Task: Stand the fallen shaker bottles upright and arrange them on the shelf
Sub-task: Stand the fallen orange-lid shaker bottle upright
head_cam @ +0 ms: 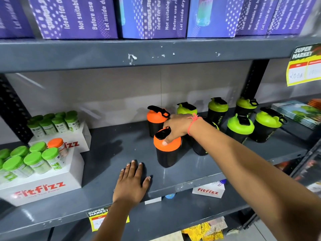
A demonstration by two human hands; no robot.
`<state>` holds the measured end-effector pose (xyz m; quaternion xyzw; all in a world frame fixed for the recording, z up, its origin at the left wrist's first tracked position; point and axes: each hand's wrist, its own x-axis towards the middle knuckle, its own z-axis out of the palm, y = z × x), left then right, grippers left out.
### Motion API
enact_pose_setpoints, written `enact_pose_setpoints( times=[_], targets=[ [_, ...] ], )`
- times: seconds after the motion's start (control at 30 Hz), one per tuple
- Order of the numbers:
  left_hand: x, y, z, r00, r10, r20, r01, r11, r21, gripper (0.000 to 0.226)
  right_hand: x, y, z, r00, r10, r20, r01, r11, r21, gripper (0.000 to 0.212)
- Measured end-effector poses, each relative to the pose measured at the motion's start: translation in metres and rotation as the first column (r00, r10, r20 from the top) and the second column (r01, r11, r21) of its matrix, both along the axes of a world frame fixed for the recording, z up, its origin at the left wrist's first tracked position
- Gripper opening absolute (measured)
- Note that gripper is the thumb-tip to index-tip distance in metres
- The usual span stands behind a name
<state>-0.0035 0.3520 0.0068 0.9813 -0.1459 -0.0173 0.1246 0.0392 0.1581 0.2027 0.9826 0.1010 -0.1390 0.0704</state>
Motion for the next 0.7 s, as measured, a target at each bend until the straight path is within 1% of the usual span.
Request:
enact_pose_setpoints(
  times=[0.07, 0.1, 0.13, 0.17, 0.2, 0.23, 0.27, 0.3, 0.33, 0.37, 0.43, 0.47, 0.5, 0.53, 0.57, 0.6, 0.63, 0.67, 0.7],
  targets=[
    [0.000, 0.000, -0.001, 1.000, 0.003, 0.003, -0.003, 1.000, 0.001, 0.062, 0.002, 0.000, -0.006, 1.000, 0.011, 0.008, -0.011, 1.000, 0.007, 0.082],
    [0.001, 0.000, -0.002, 1.000, 0.004, 0.005, -0.004, 1.000, 0.004, 0.062, 0.001, 0.002, -0.005, 1.000, 0.010, -0.017, -0.010, 0.999, 0.035, 0.090],
    [0.001, 0.000, -0.002, 1.000, 0.003, 0.006, -0.003, 1.000, 0.007, 0.062, 0.002, 0.001, -0.005, 0.998, 0.044, -0.044, -0.041, 0.997, 0.067, 0.096],
    [0.001, 0.000, -0.002, 1.000, 0.004, 0.008, -0.004, 1.000, 0.007, 0.062, 0.000, 0.003, -0.003, 0.996, 0.055, -0.074, -0.048, 0.995, 0.082, 0.097],
    [0.001, 0.000, -0.002, 1.000, 0.005, 0.010, -0.005, 1.000, 0.006, 0.062, -0.001, 0.004, -0.002, 0.993, 0.078, -0.093, -0.069, 0.992, 0.101, 0.092],
    [0.001, 0.000, -0.002, 1.000, 0.006, 0.012, -0.006, 1.000, 0.003, 0.062, -0.002, 0.006, -0.003, 0.992, 0.060, -0.108, -0.047, 0.992, 0.113, 0.081],
    [0.001, 0.000, -0.002, 1.000, 0.007, 0.015, -0.007, 1.000, 0.001, 0.061, -0.006, 0.006, -0.001, 0.994, 0.042, -0.096, -0.029, 0.990, 0.138, 0.066],
    [0.001, 0.000, -0.002, 1.000, 0.006, 0.017, -0.006, 1.000, -0.002, 0.061, -0.007, 0.008, 0.000, 0.996, -0.021, -0.084, 0.034, 0.986, 0.162, 0.054],
    [0.001, 0.000, -0.002, 1.000, 0.004, 0.017, -0.004, 1.000, -0.003, 0.061, -0.012, 0.008, 0.002, 0.995, -0.077, -0.069, 0.088, 0.979, 0.181, 0.054],
    [0.001, 0.000, -0.002, 1.000, 0.004, 0.017, -0.004, 1.000, -0.005, 0.061, -0.013, 0.008, 0.003, 0.987, -0.142, -0.072, 0.153, 0.972, 0.177, 0.050],
    [0.001, 0.001, -0.002, 1.000, 0.003, 0.017, -0.003, 1.000, -0.010, 0.062, -0.017, 0.005, 0.001, 0.968, -0.244, -0.064, 0.250, 0.960, 0.124, 0.040],
    [0.001, 0.001, -0.003, 1.000, 0.004, 0.017, -0.004, 1.000, -0.013, 0.061, -0.022, 0.003, 0.001, 0.966, -0.252, -0.055, 0.257, 0.961, 0.107, 0.026],
    [0.001, 0.001, -0.003, 1.000, 0.007, 0.018, -0.006, 1.000, -0.017, 0.061, -0.023, -0.001, -0.003, 0.965, -0.259, -0.031, 0.261, 0.956, 0.132, 0.029],
    [0.001, 0.000, -0.003, 1.000, 0.009, 0.018, -0.009, 1.000, -0.020, 0.062, -0.029, -0.004, 0.003, 0.974, -0.225, -0.011, 0.224, 0.963, 0.151, 0.027],
    [0.001, 0.000, -0.003, 1.000, 0.009, 0.017, -0.009, 1.000, -0.021, 0.062, -0.026, -0.008, -0.001, 0.976, -0.217, -0.009, 0.214, 0.957, 0.193, 0.019],
    [0.001, 0.000, -0.003, 1.000, 0.008, 0.014, -0.008, 1.000, -0.020, 0.062, -0.032, -0.007, 0.004, 0.972, -0.227, -0.054, 0.234, 0.951, 0.204, 0.027],
    [0.001, 0.000, -0.004, 1.000, 0.007, 0.012, -0.007, 1.000, -0.019, 0.062, -0.030, -0.005, 0.004, 0.973, -0.216, -0.078, 0.228, 0.949, 0.220, 0.030],
    [0.001, 0.000, -0.004, 1.000, 0.009, 0.012, -0.009, 1.000, -0.018, 0.062, -0.030, -0.001, 0.003, 0.967, -0.238, -0.093, 0.254, 0.938, 0.237, 0.040],
    [0.001, 0.000, -0.003, 1.000, 0.012, 0.014, -0.011, 1.000, -0.017, 0.062, -0.029, 0.001, 0.002, 0.977, -0.203, -0.065, 0.213, 0.944, 0.252, 0.019]
  ],
)
